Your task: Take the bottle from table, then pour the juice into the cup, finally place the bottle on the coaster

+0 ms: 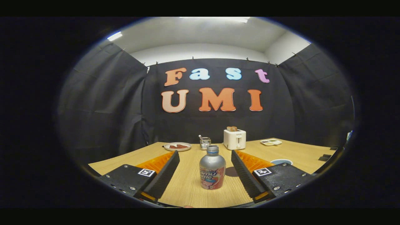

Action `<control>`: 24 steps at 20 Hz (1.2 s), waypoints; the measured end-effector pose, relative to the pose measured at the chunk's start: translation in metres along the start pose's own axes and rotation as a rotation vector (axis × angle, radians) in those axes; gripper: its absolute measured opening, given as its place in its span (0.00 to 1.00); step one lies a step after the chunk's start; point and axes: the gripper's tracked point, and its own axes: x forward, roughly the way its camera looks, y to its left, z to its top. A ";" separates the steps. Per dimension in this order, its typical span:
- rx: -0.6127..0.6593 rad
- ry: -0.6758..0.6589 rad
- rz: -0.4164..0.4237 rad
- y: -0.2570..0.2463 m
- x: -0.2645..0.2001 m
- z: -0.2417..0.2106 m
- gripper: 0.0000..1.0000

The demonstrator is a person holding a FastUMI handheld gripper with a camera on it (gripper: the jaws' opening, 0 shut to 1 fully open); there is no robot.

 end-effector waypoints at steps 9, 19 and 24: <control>-0.011 0.037 -0.019 -0.006 -0.001 -0.012 0.99; 0.002 0.166 -0.061 -0.024 0.037 -0.057 0.99; 0.112 0.216 -0.030 -0.018 0.054 -0.082 0.99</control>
